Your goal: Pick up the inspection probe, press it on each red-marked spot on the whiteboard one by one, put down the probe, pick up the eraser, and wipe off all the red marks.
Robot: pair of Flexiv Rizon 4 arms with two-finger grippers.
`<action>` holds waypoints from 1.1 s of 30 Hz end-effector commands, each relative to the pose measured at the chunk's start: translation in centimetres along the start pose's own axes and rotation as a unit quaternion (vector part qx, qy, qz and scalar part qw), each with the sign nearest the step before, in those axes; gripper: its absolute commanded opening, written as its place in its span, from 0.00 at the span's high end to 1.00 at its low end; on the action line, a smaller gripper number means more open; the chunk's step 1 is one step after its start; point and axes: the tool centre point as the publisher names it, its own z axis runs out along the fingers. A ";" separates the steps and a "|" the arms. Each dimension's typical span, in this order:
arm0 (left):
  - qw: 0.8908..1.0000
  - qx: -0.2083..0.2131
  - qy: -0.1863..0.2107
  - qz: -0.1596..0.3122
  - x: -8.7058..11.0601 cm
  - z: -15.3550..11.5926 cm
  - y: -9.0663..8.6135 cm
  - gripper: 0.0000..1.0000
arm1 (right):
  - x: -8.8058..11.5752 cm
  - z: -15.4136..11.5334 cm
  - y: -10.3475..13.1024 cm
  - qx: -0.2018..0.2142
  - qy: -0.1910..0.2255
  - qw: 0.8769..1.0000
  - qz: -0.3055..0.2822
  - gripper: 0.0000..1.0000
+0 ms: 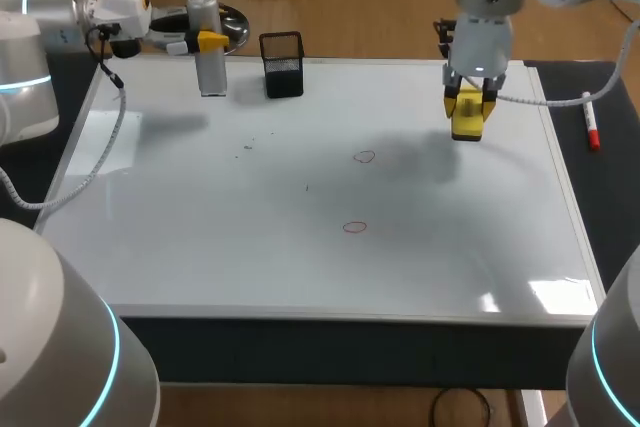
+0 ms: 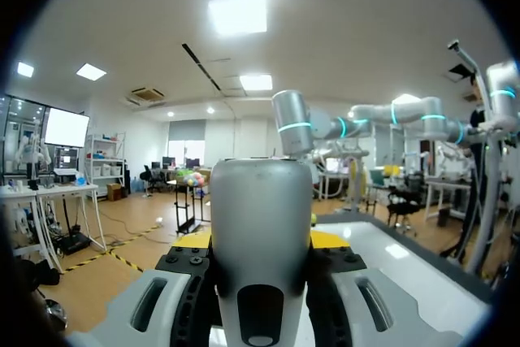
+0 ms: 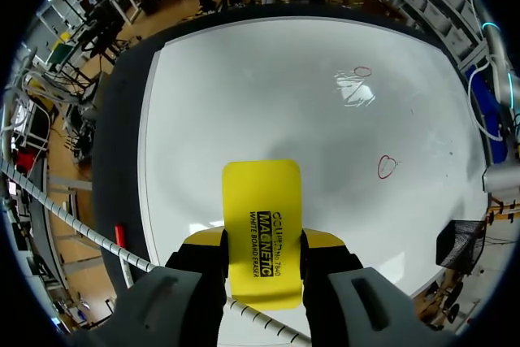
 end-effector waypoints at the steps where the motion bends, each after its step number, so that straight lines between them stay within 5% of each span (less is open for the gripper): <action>1: 1.000 0.002 0.022 0.008 0.6 1.4 -0.6 1.00 | 0.1 -0.1 0.0 0.002 0.001 1.000 -0.001 1.00; 18: 0.978 0.032 0.206 0.011 9.8 14.8 -1.9 1.00 | 0.1 -0.1 0.0 0.002 0.001 1.000 -0.001 1.00; 33: 0.957 0.042 0.287 -0.024 13.8 22.5 2.2 1.00 | 0.1 -0.1 0.0 0.002 0.001 1.000 -0.001 1.00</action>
